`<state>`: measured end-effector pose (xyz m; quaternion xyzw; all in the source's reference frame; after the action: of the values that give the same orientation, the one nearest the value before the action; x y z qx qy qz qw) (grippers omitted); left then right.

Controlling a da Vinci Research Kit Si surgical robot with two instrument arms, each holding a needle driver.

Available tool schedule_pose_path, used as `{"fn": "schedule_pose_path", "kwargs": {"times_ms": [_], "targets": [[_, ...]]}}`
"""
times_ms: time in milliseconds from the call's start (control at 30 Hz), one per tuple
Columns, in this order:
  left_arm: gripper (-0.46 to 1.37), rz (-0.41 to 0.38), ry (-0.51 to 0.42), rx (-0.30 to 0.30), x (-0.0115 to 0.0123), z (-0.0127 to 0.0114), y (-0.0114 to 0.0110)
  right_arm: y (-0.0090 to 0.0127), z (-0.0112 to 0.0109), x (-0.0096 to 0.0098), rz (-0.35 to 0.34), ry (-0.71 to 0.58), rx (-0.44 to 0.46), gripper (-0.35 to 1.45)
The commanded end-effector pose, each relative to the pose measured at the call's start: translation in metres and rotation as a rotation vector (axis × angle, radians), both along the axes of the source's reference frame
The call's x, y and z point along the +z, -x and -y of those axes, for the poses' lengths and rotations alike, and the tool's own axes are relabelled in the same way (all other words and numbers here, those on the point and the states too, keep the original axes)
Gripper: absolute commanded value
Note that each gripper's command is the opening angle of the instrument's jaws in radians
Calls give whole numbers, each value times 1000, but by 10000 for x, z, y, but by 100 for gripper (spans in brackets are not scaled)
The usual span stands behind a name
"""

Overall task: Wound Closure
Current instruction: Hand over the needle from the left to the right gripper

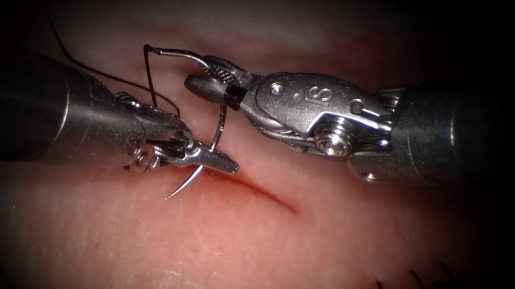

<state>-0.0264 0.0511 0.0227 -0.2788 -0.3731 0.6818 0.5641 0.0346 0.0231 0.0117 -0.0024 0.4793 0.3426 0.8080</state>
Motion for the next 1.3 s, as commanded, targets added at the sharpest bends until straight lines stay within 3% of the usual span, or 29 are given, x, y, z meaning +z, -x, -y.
{"fn": "schedule_pose_path", "kwargs": {"times_ms": [33,167,300,400,533,633,667,800,900,1067,1300], "targets": [[-35,1,1,0,0,1,0,0,0,0,4,1,6,-23],[-35,-5,10,-1,0,1,1,0,0,0,7,-2,3,0],[-35,-9,14,-3,0,1,1,0,0,0,8,-2,3,1],[-35,-11,19,-1,0,1,1,0,1,-1,5,-7,6,-35],[-34,-18,18,-3,0,2,1,0,5,-2,5,-19,7,-35],[21,-27,18,-12,0,2,1,0,6,-3,5,-19,7,-35],[29,-26,19,-15,0,3,1,0,6,-3,7,-21,5,-35],[100,-11,125,58,2,8,3,0,5,-2,-10,-6,18,-35],[132,-8,173,89,2,13,5,1,3,-2,-21,2,24,-35],[136,-2,212,120,-2,14,3,6,-3,-2,-41,3,18,-35],[136,100,201,166,-25,18,-16,31,-17,-1,-102,-16,-56,-35]]}}
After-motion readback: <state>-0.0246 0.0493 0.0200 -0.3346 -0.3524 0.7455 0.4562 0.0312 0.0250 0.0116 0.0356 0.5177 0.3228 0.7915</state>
